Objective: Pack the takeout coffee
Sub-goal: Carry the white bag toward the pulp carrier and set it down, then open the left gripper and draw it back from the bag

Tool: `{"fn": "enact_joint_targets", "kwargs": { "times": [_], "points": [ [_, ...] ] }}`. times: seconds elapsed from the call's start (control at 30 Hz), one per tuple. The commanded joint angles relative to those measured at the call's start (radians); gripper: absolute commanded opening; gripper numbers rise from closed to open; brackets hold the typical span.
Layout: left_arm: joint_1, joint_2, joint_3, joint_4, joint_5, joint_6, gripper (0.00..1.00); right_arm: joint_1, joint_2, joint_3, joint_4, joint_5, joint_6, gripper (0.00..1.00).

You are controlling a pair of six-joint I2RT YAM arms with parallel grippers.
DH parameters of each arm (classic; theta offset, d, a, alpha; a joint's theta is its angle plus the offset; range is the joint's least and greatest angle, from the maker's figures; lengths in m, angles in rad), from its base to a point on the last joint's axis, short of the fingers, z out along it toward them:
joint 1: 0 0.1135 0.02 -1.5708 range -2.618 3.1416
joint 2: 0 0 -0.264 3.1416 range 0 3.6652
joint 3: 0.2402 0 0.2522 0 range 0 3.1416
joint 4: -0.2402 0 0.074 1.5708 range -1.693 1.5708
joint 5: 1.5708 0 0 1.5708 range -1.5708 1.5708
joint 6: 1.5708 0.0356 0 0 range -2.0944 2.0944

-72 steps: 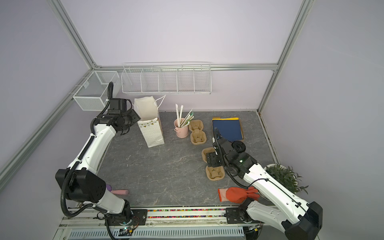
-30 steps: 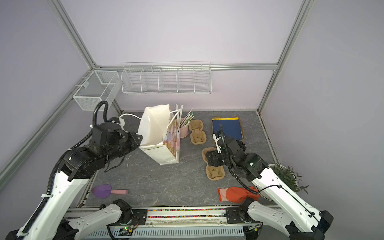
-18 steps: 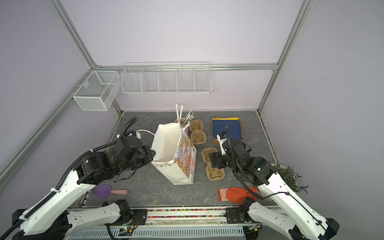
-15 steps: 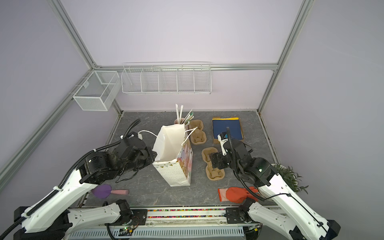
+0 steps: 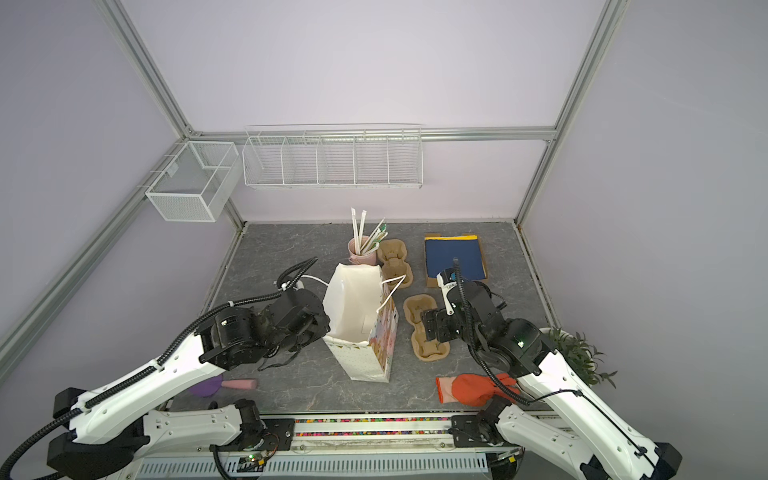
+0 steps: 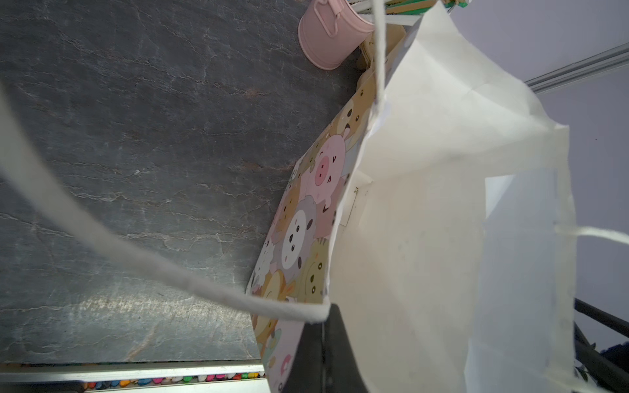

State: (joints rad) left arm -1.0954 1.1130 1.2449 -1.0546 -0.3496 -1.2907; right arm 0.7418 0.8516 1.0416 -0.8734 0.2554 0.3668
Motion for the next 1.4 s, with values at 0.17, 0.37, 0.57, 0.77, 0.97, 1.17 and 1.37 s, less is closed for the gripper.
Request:
{"fn": "enact_joint_targets", "kwargs": {
  "times": [0.17,0.37,0.57,0.77,0.97,1.17,1.37],
  "points": [
    [-0.009,0.046,-0.01,0.042,-0.026,-0.033,0.0,0.007,-0.022,-0.064,-0.009,0.016,0.032,0.98],
    [-0.019,0.055,0.009,0.055,-0.021,-0.017,0.03,0.007,-0.024,-0.086,-0.001,0.013,0.047,0.88],
    [-0.026,0.05,0.017,0.081,-0.016,0.006,0.15,0.006,-0.014,-0.104,0.002,0.036,0.081,0.88],
    [-0.028,0.046,0.044,0.083,-0.027,0.032,0.23,-0.002,-0.016,-0.131,0.013,0.05,0.119,0.88],
    [-0.031,0.028,0.067,0.104,-0.029,0.068,0.29,-0.026,-0.014,-0.145,0.012,0.042,0.154,0.89],
    [-0.029,-0.034,0.101,0.082,-0.099,0.148,0.34,-0.04,-0.008,-0.138,0.035,-0.069,0.134,0.88],
    [-0.029,-0.134,0.088,0.1,-0.225,0.287,0.45,-0.047,0.002,-0.142,0.083,-0.028,0.13,0.88]
  ]
}}
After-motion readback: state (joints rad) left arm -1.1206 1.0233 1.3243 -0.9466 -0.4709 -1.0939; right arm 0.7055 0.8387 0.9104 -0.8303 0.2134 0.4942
